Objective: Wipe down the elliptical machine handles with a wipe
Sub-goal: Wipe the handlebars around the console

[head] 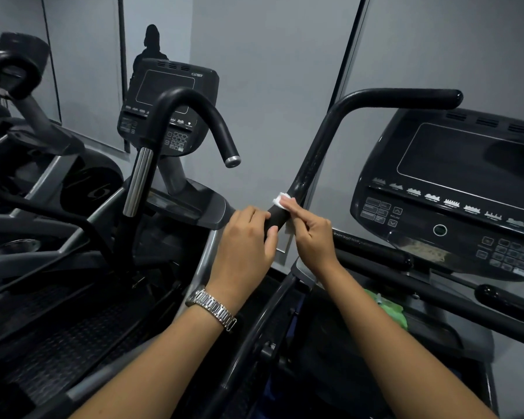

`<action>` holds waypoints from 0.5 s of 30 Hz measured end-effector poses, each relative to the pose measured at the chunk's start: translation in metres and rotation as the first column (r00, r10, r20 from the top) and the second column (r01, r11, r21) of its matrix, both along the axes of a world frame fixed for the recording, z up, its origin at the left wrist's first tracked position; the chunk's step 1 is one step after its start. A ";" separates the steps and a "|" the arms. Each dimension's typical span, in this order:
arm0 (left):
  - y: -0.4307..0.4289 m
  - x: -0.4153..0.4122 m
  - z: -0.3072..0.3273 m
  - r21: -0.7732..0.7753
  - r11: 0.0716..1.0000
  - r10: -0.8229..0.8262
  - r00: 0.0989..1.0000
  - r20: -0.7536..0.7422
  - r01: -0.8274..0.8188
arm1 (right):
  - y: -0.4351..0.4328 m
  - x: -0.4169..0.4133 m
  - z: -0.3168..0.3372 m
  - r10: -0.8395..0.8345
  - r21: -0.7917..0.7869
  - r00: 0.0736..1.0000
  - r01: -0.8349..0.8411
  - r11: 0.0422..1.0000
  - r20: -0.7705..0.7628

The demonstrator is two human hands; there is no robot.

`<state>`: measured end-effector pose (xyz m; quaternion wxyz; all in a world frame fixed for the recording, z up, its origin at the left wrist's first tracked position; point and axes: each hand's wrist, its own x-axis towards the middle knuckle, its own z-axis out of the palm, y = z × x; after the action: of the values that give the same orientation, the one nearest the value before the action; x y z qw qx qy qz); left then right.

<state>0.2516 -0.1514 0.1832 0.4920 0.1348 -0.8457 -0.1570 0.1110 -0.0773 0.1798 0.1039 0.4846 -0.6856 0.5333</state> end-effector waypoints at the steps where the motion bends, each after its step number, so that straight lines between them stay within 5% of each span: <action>1: 0.000 0.000 0.000 0.000 1.000 0.001 1.000 0.002 -0.001 | 0.000 -0.007 0.002 -0.027 0.011 1.000 0.027 1.000 0.002; 4: 0.001 -0.001 0.001 -0.004 1.000 0.001 1.000 0.003 -0.001 | -0.016 -0.022 0.013 -0.114 0.039 0.992 0.112 0.993 0.048; 10: 0.000 0.000 0.001 0.006 1.000 -0.012 1.000 0.005 0.012 | -0.006 -0.004 -0.003 -0.020 -0.021 0.999 0.021 1.000 0.048; 15: -0.001 -0.001 0.001 0.010 1.000 -0.009 1.000 0.001 0.009 | -0.024 -0.022 0.016 -0.156 0.031 0.983 0.154 0.988 0.095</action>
<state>0.2510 -0.1524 0.1844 0.4901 0.1337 -0.8457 -0.1635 0.0895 -0.1012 0.1954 0.1059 0.4043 -0.7318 0.5384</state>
